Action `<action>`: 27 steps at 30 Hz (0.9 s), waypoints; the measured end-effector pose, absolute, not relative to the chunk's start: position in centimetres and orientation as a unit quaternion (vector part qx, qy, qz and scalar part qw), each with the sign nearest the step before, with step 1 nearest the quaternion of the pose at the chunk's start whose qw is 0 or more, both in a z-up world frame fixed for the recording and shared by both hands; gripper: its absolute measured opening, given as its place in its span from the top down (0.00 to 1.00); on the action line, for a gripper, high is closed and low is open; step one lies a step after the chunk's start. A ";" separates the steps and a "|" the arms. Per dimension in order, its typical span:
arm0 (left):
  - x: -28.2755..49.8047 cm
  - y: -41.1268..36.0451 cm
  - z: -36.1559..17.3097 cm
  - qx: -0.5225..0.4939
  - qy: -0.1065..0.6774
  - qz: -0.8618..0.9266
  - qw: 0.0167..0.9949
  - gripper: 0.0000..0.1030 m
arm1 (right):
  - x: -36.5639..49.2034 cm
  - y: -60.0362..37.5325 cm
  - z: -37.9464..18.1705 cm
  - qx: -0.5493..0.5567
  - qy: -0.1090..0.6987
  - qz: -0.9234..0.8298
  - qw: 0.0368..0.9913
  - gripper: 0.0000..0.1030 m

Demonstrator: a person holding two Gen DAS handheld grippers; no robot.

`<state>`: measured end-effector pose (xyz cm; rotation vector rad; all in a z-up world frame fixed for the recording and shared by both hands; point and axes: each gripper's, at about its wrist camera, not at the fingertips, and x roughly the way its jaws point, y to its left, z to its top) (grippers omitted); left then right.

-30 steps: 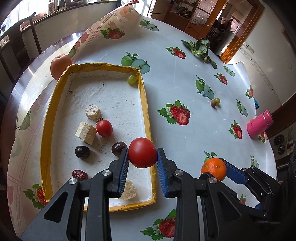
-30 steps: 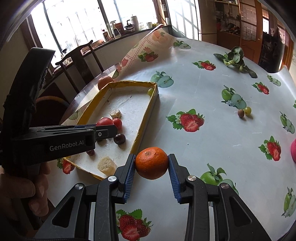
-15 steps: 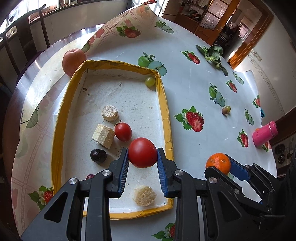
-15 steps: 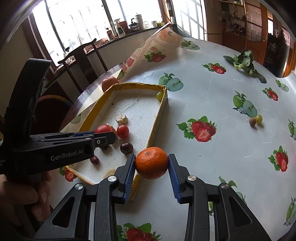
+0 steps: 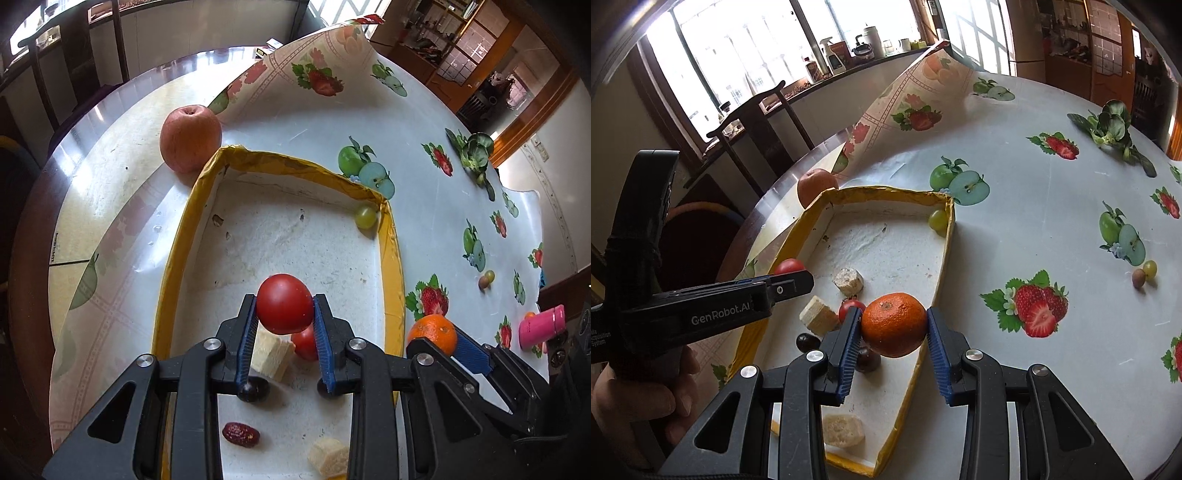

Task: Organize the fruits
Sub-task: 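Carry the tomato and mandarin over the tray with both tools, then open the left tool to drop the tomato while the right tool drops the mandarin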

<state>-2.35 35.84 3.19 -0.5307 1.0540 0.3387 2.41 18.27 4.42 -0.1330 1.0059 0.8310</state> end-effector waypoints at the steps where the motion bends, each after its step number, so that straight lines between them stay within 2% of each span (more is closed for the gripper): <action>1: -1.8 36.1 3.0 -0.247 0.496 0.163 0.816 0.74 | 2.9 19.1 4.1 -0.064 0.472 0.386 0.790 0.65; 16: 1.5 37.6 -1.5 -0.223 0.543 0.187 0.787 0.73 | 5.7 24.0 -1.6 -0.100 0.512 0.380 0.764 0.63; 17: 1.5 37.5 -1.7 -0.220 0.548 0.191 0.784 0.71 | 5.7 24.0 -1.7 -0.103 0.511 0.378 0.765 0.63; 19: 1.2 37.4 -1.5 -0.216 0.544 0.199 0.786 0.52 | 5.5 24.1 -1.6 -0.106 0.507 0.382 0.765 0.63; 20: 1.0 37.4 -1.2 -0.215 0.539 0.203 0.788 0.44 | 5.5 24.1 -1.4 -0.106 0.508 0.384 0.764 0.60; 23: 0.7 37.1 0.0 -0.213 0.526 0.206 0.797 0.42 | 5.0 23.6 -0.3 -0.102 0.498 0.390 0.768 0.49; 27: 0.2 36.7 1.2 -0.215 0.518 0.200 0.803 0.42 | 4.2 22.2 1.1 -0.097 0.486 0.390 0.776 0.48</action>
